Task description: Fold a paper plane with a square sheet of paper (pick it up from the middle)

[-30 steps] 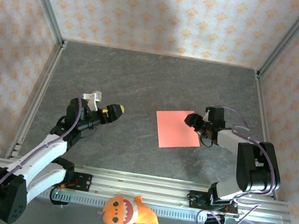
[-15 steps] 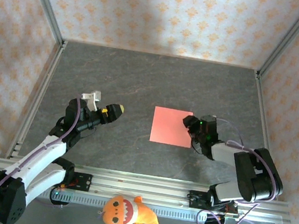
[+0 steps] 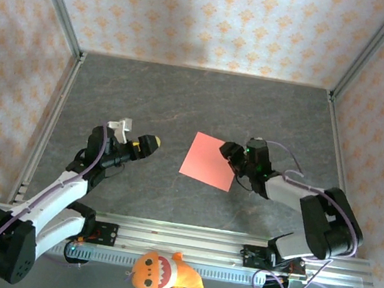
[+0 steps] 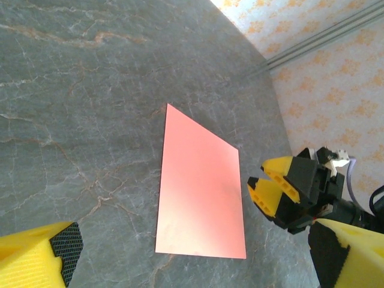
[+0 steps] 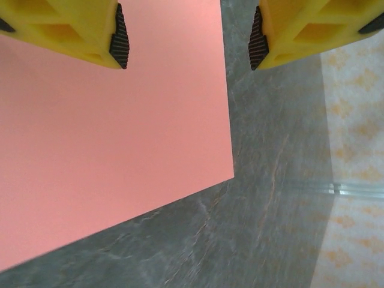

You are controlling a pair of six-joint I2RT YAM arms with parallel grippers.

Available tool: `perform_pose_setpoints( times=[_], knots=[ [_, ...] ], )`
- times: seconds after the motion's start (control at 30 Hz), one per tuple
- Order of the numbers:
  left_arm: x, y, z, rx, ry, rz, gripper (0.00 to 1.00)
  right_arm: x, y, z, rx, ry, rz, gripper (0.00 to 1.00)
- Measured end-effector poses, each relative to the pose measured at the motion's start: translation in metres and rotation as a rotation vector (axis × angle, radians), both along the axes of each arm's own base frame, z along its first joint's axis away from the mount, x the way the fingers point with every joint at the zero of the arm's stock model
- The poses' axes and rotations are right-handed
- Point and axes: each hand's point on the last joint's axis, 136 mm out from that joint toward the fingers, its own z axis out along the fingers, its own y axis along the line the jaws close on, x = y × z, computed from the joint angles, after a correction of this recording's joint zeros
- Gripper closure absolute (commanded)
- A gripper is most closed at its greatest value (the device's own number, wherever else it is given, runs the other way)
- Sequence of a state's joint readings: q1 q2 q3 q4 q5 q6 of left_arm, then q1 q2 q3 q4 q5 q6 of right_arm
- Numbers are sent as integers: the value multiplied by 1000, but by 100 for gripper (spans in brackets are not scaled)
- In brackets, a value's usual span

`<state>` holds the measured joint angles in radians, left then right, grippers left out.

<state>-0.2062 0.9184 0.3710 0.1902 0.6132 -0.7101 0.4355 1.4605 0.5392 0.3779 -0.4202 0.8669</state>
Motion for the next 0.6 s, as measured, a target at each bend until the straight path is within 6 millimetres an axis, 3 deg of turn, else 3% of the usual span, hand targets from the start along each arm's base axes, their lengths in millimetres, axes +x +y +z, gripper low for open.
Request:
perform_pose_setpoints(
  times=[0.23, 0.6],
  knots=[
    [-1, -8, -13, 8, 44, -27, 1, -13, 5, -37, -54, 101, 84, 44],
    [0, -18, -26, 19, 87, -59, 1, -9, 10, -35, 22, 96, 36, 44]
  ],
)
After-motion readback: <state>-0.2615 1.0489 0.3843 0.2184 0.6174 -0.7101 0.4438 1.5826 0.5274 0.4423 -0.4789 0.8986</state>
